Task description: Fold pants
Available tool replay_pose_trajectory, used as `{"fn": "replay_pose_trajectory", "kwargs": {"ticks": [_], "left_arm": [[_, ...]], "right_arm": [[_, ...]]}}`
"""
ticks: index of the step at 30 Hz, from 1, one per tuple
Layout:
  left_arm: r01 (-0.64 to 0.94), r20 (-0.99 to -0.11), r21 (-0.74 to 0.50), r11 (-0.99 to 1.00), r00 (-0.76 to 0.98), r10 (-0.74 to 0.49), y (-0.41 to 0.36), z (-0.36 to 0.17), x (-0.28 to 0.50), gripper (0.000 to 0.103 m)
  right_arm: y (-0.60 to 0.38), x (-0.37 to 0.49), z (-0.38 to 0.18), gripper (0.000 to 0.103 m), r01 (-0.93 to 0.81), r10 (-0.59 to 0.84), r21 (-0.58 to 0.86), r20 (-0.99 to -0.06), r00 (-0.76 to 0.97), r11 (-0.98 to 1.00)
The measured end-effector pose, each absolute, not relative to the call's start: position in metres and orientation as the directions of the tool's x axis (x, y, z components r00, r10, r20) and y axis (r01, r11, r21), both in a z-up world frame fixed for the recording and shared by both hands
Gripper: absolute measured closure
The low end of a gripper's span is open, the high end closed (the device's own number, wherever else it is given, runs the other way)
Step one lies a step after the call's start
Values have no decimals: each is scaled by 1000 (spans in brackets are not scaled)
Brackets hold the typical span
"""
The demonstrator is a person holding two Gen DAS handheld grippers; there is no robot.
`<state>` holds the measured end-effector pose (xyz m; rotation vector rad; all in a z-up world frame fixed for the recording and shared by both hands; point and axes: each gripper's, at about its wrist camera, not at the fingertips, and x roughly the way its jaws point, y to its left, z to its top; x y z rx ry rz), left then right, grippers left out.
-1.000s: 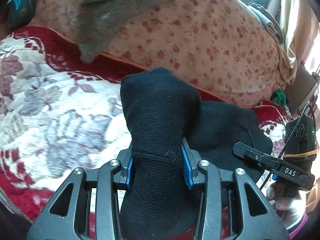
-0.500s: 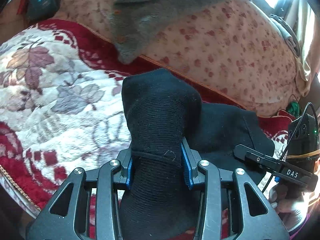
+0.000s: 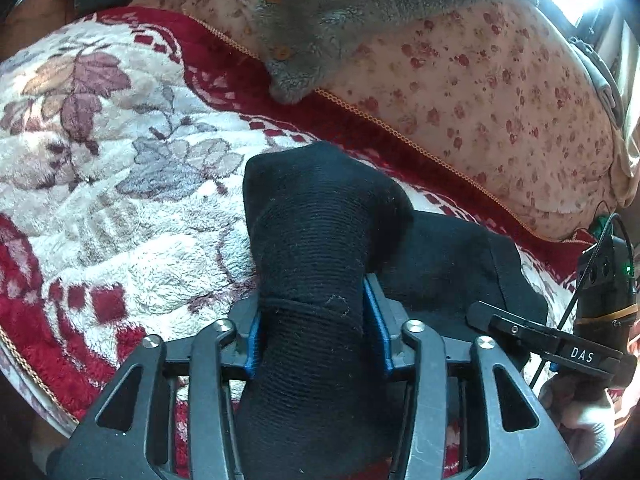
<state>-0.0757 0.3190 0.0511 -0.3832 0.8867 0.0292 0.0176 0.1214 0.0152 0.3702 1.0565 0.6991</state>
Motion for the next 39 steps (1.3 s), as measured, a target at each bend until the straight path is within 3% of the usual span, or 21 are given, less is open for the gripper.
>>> {"fn": "replay_pose_trajectory", "kwargs": {"ticks": [5, 9, 19, 30, 39], "left_arm": [[-217, -762, -380, 899, 624, -172, 333, 43, -74, 39], [-231, -768, -371, 899, 621, -157, 334, 48, -77, 39], [-281, -697, -223, 934, 716, 49, 323, 97, -103, 39], [-243, -707, -217, 946, 707, 19, 285, 97, -96, 39], [-201, -719, -204, 958, 695, -7, 260, 93, -94, 39]], "right_arm": [[115, 18, 16, 51, -333, 679, 594, -672, 294, 732], [113, 12, 25, 51, -350, 648, 550, -691, 319, 759], [107, -12, 65, 51, -395, 471, 295, -736, 486, 870], [73, -30, 85, 51, -350, 313, 107, -727, 611, 931], [44, -39, 83, 51, -286, 224, 38, -725, 652, 957]]}}
